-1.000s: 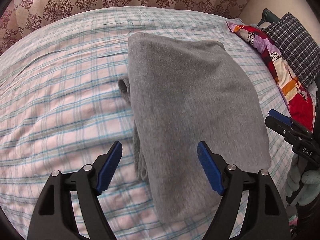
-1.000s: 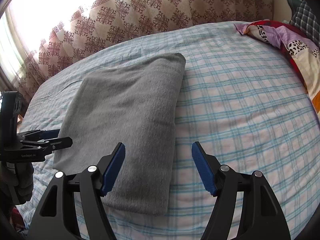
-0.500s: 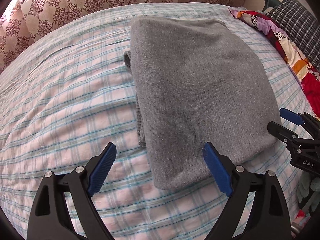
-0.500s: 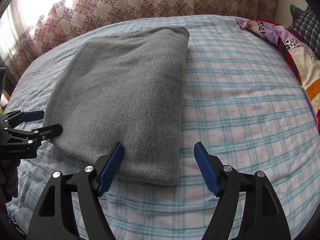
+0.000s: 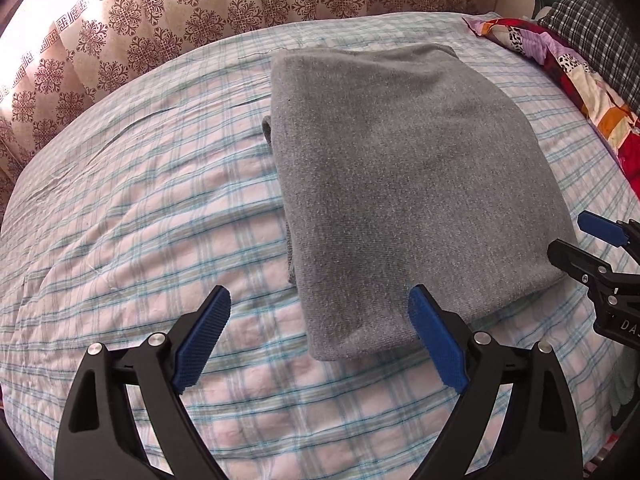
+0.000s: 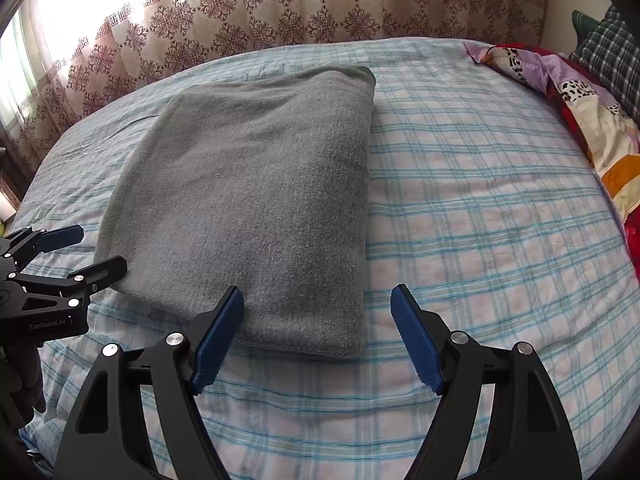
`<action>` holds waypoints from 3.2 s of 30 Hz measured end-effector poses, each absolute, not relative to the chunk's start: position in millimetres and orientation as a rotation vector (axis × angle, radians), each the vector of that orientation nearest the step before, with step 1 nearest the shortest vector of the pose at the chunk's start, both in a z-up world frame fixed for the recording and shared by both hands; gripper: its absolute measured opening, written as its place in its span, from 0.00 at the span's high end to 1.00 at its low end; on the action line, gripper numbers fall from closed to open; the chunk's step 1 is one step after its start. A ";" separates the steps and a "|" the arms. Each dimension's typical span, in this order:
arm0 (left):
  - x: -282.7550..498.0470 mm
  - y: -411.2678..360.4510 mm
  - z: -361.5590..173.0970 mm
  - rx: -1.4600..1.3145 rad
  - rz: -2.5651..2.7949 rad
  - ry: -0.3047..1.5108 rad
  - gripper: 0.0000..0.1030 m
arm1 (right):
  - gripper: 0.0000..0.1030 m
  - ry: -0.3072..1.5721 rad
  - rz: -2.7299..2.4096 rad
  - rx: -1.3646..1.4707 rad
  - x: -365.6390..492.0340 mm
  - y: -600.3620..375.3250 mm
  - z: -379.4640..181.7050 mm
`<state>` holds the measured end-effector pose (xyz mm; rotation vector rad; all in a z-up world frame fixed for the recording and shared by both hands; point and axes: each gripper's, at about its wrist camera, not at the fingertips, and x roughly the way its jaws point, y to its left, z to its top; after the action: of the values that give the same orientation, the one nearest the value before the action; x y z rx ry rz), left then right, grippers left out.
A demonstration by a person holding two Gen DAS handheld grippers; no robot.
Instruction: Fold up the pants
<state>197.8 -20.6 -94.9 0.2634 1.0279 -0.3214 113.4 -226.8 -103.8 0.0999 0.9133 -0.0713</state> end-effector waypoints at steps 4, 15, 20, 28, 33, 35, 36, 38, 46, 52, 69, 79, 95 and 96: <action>189.6 -20.1 -85.8 0.264 -0.319 1.009 0.11 | 0.26 0.892 -0.057 0.099 105.9 -220.1 -90.8; 162.6 -21.7 -49.7 0.264 -0.312 0.918 0.04 | 0.22 0.822 -0.082 0.106 87.7 -212.8 -54.3; 150.9 -24.9 -27.2 0.270 -0.287 0.855 0.03 | 0.14 0.755 -0.121 0.065 80.4 -208.8 -48.2; 136.0 -21.8 3.2 0.273 -0.182 0.728 0.03 | 0.11 0.704 -0.160 0.031 72.7 -207.1 -49.9; 135.1 -18.8 8.6 0.267 -0.120 0.725 0.03 | 0.10 0.691 -0.159 0.028 71.4 -205.5 -47.3; 134.0 -20.2 9.1 0.283 -0.103 0.716 0.03 | 0.10 0.694 -0.147 0.028 71.4 -204.4 -46.5; 132.9 -21.3 9.4 0.292 -0.096 0.711 0.03 | 0.10 0.695 -0.144 0.025 70.8 -203.1 -46.3; 131.0 -23.0 8.7 0.303 -0.086 0.706 0.03 | 0.10 0.696 -0.142 0.017 70.6 -200.8 -46.4; 130.8 -27.3 -1.1 0.328 -0.064 0.752 0.03 | 0.10 0.699 -0.139 0.013 70.1 -198.9 -45.3; 132.7 -28.6 -5.1 0.329 -0.068 0.769 0.03 | 0.10 0.715 -0.154 0.021 72.1 -202.2 -47.7; 140.3 -31.9 -12.8 0.346 -0.073 0.787 0.03 | 0.10 0.723 -0.169 0.023 73.2 -206.1 -50.0; 140.3 -32.2 -12.4 0.345 -0.072 0.787 0.03 | 0.10 0.724 -0.172 0.027 75.0 -209.3 -50.6; 148.2 -36.0 -22.6 0.351 -0.117 0.797 0.03 | 0.10 0.752 -0.184 0.029 79.5 -213.6 -61.3; 150.0 -35.2 -25.0 0.344 -0.115 0.808 0.03 | 0.10 0.758 -0.186 0.033 80.1 -215.1 -63.2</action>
<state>150.0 -35.2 -25.0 0.3442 0.8075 -0.1147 80.1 -215.1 -63.2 0.0329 0.7577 -0.1863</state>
